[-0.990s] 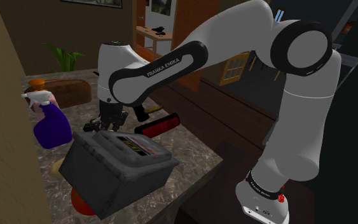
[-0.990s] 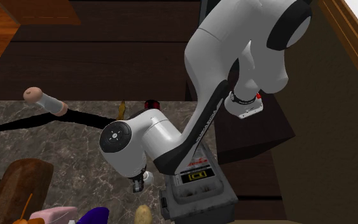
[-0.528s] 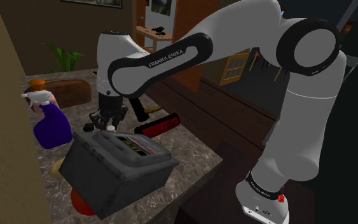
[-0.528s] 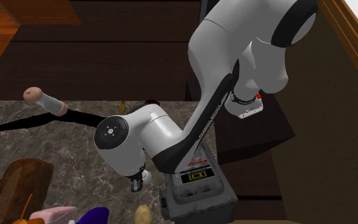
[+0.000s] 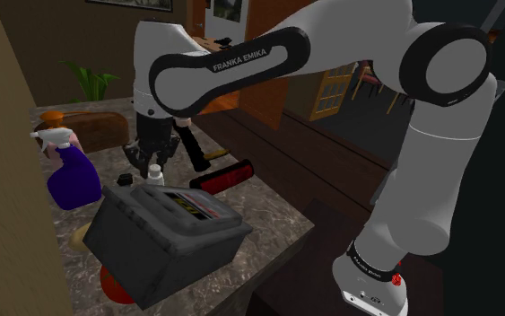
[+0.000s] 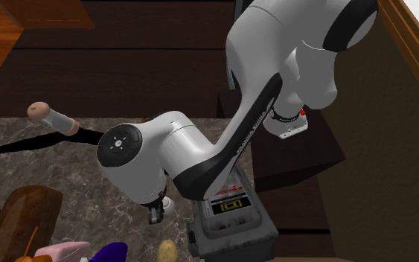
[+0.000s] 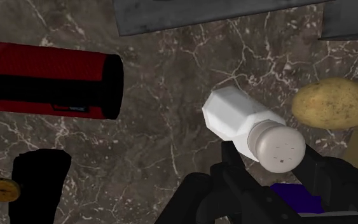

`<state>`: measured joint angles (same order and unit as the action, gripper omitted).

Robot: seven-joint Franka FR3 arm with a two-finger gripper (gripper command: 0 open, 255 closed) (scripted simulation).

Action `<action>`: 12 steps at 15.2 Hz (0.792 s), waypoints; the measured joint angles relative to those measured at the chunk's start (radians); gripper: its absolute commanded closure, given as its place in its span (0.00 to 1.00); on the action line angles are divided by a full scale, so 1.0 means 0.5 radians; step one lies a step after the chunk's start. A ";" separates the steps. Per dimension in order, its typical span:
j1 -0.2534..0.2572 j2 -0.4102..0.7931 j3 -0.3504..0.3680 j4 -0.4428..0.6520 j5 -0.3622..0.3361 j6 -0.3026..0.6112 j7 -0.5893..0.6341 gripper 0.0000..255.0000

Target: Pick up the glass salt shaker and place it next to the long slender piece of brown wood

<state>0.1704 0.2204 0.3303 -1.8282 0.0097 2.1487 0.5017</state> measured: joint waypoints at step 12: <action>-0.006 -0.080 0.007 0.218 0.025 -0.295 0.000 1.00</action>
<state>0.1674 0.1805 0.3337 -1.7191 0.0220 2.0014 0.5019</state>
